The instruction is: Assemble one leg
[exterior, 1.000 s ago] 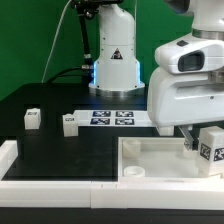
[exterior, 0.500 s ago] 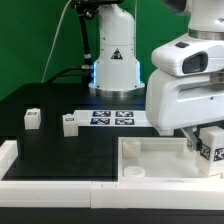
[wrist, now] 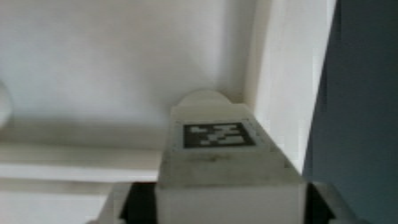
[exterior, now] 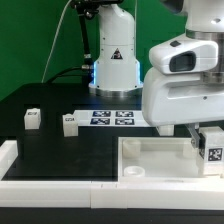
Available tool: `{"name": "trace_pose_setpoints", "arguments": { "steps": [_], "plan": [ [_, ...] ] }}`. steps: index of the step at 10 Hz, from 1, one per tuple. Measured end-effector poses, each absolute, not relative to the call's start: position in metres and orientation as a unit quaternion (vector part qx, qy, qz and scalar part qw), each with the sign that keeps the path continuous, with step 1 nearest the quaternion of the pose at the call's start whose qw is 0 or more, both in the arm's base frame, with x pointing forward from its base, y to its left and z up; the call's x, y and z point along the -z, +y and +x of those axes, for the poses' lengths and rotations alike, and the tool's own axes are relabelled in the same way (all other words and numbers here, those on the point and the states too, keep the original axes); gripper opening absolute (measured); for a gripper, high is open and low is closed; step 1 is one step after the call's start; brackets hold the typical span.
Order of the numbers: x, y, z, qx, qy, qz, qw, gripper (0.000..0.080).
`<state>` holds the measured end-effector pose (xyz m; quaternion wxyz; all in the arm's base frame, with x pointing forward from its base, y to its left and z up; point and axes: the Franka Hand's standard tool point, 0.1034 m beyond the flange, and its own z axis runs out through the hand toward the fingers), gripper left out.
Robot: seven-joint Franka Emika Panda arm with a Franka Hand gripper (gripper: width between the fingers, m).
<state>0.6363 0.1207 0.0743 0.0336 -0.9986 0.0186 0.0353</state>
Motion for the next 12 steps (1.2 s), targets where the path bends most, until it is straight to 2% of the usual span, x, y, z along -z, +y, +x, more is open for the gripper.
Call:
{"name": "trace_pose_setpoints", "arguments": {
  "steps": [6, 9, 12],
  "plan": [
    [-0.0725, 0.1211, 0.6353, -0.045, 0.395, -0.918, 0.016, 0.0291],
    [-0.0725, 0.1206, 0.6359, -0.051, 0.511, -0.858, 0.018, 0.0291],
    [-0.0725, 0.1207, 0.6359, -0.052, 0.518, -0.854, 0.020, 0.0291]
  ]
}}
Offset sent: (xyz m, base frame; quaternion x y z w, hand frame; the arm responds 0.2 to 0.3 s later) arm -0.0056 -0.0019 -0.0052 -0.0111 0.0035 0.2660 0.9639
